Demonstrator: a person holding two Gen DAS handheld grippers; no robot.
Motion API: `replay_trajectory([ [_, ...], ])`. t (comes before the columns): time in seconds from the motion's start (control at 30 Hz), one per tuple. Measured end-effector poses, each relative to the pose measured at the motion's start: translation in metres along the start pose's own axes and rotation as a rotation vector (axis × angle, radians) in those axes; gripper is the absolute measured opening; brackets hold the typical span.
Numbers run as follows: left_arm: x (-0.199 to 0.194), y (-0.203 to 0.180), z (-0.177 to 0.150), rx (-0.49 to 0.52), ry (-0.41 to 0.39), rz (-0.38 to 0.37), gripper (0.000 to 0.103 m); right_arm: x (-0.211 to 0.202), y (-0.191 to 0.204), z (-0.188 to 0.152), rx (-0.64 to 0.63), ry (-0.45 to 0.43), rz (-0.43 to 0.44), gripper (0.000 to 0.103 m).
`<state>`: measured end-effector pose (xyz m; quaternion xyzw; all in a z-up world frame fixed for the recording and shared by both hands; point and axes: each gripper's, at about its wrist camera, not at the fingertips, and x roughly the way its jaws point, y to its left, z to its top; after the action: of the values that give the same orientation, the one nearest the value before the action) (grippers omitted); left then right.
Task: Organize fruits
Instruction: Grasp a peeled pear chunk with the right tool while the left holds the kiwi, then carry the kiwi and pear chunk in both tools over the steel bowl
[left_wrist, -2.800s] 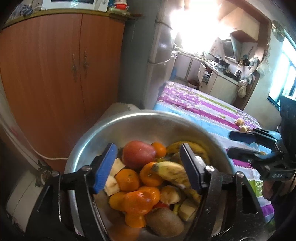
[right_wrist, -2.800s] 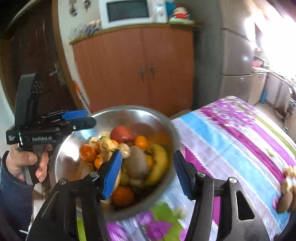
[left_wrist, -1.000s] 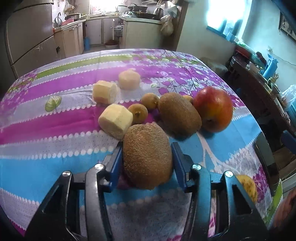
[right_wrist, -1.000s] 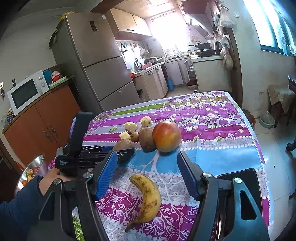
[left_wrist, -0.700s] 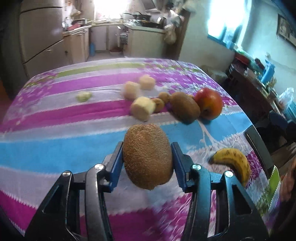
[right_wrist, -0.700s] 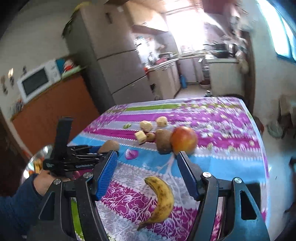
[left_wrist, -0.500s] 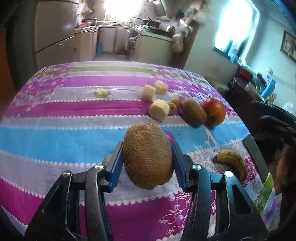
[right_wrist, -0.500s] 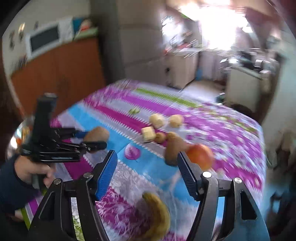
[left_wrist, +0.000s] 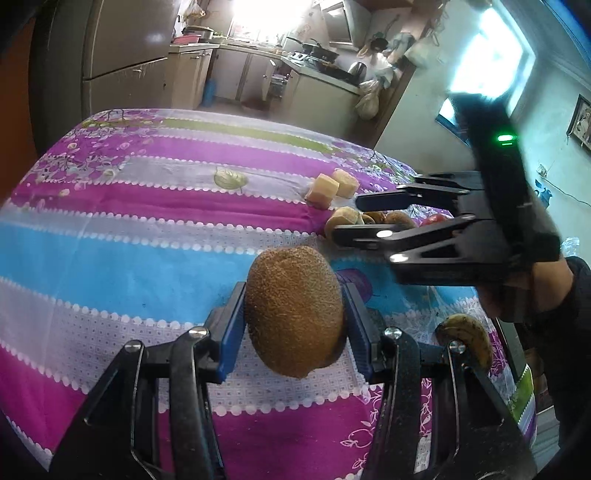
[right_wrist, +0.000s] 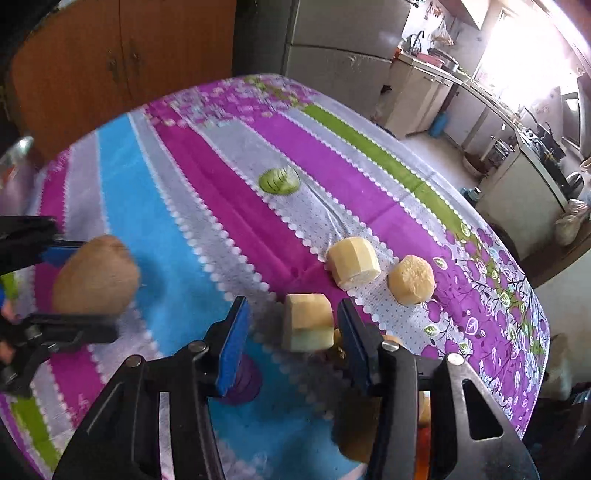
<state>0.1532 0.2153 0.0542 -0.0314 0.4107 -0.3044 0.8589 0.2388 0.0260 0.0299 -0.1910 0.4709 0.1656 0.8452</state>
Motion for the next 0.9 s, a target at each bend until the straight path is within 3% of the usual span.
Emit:
replay_trajectory([
  [0.2,0.002,0.002,-0.002,-0.001,0.006,0.007,0.051,0.011,0.000,-0.001,0.020,0.018,-0.016,0.043],
  [0.27,0.002,0.002,-0.002,0.002,0.002,0.012,0.051,0.007,0.001,-0.003,0.027,-0.002,-0.035,0.027],
  [0.63,-0.009,0.001,0.000,-0.006,-0.028,0.005,0.051,-0.090,-0.001,-0.022,0.155,-0.242,-0.032,0.027],
  [0.9,-0.073,-0.027,0.005,0.053,-0.128,-0.025,0.051,-0.189,0.027,-0.015,0.151,-0.413,-0.022,0.027],
])
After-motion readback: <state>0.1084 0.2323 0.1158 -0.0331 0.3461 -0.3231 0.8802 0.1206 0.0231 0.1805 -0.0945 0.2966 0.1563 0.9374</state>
